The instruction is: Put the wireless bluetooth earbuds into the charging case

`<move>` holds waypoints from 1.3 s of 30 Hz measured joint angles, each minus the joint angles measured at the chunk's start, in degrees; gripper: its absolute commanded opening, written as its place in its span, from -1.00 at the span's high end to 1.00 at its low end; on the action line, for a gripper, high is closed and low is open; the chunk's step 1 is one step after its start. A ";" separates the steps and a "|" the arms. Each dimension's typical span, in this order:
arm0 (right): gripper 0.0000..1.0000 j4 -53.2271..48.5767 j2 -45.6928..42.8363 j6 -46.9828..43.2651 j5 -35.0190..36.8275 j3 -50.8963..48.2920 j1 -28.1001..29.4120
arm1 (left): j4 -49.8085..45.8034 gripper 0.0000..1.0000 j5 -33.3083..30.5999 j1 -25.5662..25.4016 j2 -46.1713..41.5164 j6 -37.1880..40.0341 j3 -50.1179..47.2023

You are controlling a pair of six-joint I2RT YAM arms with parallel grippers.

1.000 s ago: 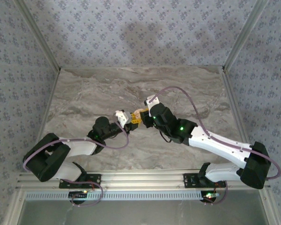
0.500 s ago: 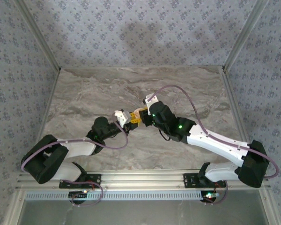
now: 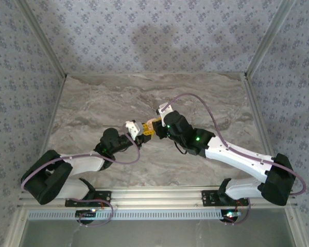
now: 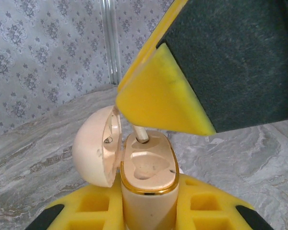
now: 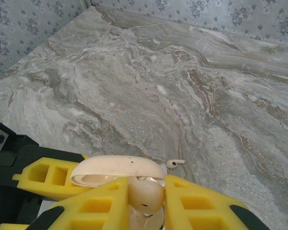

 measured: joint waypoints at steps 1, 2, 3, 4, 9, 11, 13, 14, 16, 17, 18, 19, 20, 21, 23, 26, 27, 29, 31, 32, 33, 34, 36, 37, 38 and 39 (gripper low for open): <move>0.51 -0.09 0.00 -0.17 0.13 0.00 0.13 | -0.20 0.64 0.00 -0.04 -0.11 0.00 0.00; 0.51 -0.17 0.00 -0.35 0.17 0.00 0.24 | -0.44 0.64 0.00 -0.17 -0.24 0.02 0.00; 0.50 -0.22 0.02 -0.44 0.22 0.02 0.31 | -0.61 0.64 -0.02 -0.22 -0.33 0.02 -0.02; 0.51 -0.31 0.02 -0.57 0.22 0.02 0.37 | -0.66 0.64 -0.02 -0.26 -0.35 0.02 0.00; 0.45 -0.70 0.68 -0.57 -0.37 0.76 0.94 | -0.85 0.63 -0.57 -0.31 -0.37 0.02 -0.02; 0.41 -0.81 0.79 -0.57 -0.59 0.85 1.22 | -1.09 0.63 -0.66 -0.31 -0.66 0.28 -0.02; 0.36 -0.94 0.79 -0.57 -1.03 0.85 1.25 | -0.94 0.63 -0.68 -0.31 -0.85 0.44 -0.02; 0.35 -1.16 0.79 -0.52 -1.31 0.85 1.25 | -0.94 0.63 -0.68 -0.31 -1.03 0.48 -0.02; 0.35 -1.25 0.79 -0.52 -1.60 0.85 1.25 | -0.85 0.63 -0.72 -0.31 -1.36 0.63 -0.02; 0.36 -1.27 0.79 -0.52 -1.60 0.85 1.25 | -0.85 0.63 -0.72 -0.31 -1.49 0.66 -0.02; 0.37 -1.25 0.76 -0.50 -1.57 0.85 1.25 | -0.85 0.64 -0.72 -0.31 -1.49 0.76 -0.02; 0.38 -1.25 0.76 -0.46 -1.57 0.85 1.25 | -0.87 0.64 -0.72 -0.31 -1.51 0.85 -0.02; 0.38 -1.25 0.76 -0.28 -1.53 0.85 1.25 | -0.87 0.63 -0.74 -0.31 -1.51 0.87 -0.02; 0.38 -1.25 0.76 -0.15 -1.53 0.85 1.22 | -0.87 0.64 -0.74 -0.31 -1.51 0.92 -0.02; 0.35 -1.25 0.74 -0.07 -1.57 0.85 0.92 | -0.87 0.64 -0.74 -0.31 -1.53 1.07 -0.02; 0.15 -1.25 0.46 0.35 -2.03 0.85 0.13 | -0.87 0.64 -0.72 -0.31 -1.53 1.25 -0.02; 0.08 -1.22 0.20 0.68 -2.27 0.85 -0.17 | -0.87 0.64 -0.72 -0.31 -1.53 1.29 -0.02; -0.07 -1.16 -0.37 1.36 -3.15 0.85 -0.94 | -0.87 0.64 -0.72 -0.31 -1.53 1.31 -0.02; -0.19 -1.07 -0.94 1.88 -4.28 0.85 -1.64 | -0.90 0.63 -0.72 -0.31 -1.53 1.31 -0.02; -0.21 -0.81 -1.27 2.32 -5.07 0.85 -2.10 | -0.90 0.63 -0.72 -0.31 -1.53 1.36 -0.02; -0.23 -0.48 -1.57 2.75 -5.95 0.85 -2.58 | -0.90 0.63 -0.72 -0.31 -1.53 1.44 -0.02; -0.24 -0.17 -1.81 2.95 -6.78 0.85 -2.97 | -0.92 0.63 -0.72 -0.31 -1.53 1.46 -0.02; -0.24 0.70 -2.43 3.34 -9.25 0.85 -4.15 | -0.94 0.64 -0.70 -0.31 -1.53 1.49 -0.02; -0.24 1.09 -2.69 3.56 -10.40 0.85 -4.70 | -0.94 0.63 -0.70 -0.31 -1.51 1.49 -0.02; -0.23 1.62 -2.95 4.00 -11.69 0.83 -5.31 | -0.94 0.63 -0.70 -0.31 -1.51 1.49 -0.02; -0.20 2.16 -3.26 4.44 -13.14 0.81 -5.95 | -0.94 0.63 -0.70 -0.31 -1.51 1.46 -0.02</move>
